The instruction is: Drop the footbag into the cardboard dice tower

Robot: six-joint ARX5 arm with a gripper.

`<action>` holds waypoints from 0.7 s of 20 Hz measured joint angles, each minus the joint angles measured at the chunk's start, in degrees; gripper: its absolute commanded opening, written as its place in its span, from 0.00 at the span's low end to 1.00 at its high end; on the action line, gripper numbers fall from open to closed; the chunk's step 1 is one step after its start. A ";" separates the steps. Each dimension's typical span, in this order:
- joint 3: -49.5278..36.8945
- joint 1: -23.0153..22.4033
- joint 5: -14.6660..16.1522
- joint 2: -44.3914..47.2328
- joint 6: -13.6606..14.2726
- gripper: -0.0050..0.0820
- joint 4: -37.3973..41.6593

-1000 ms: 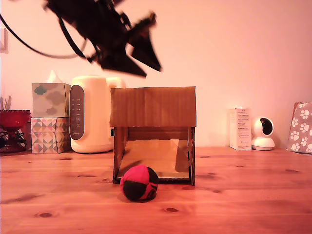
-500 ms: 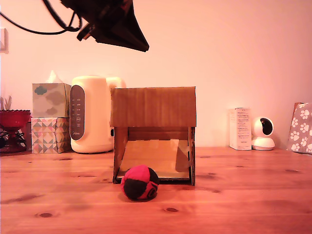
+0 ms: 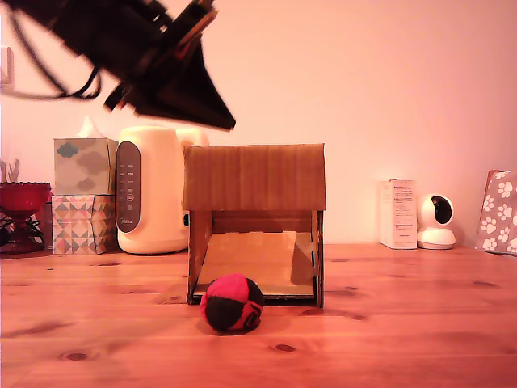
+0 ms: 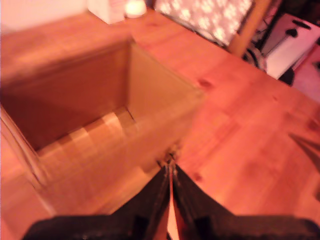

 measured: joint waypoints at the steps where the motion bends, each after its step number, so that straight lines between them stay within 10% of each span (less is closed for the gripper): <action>1: -1.88 -0.26 -0.07 -1.36 -0.13 0.04 1.20; 14: -23.58 -0.55 -1.97 -8.22 -4.33 0.04 12.26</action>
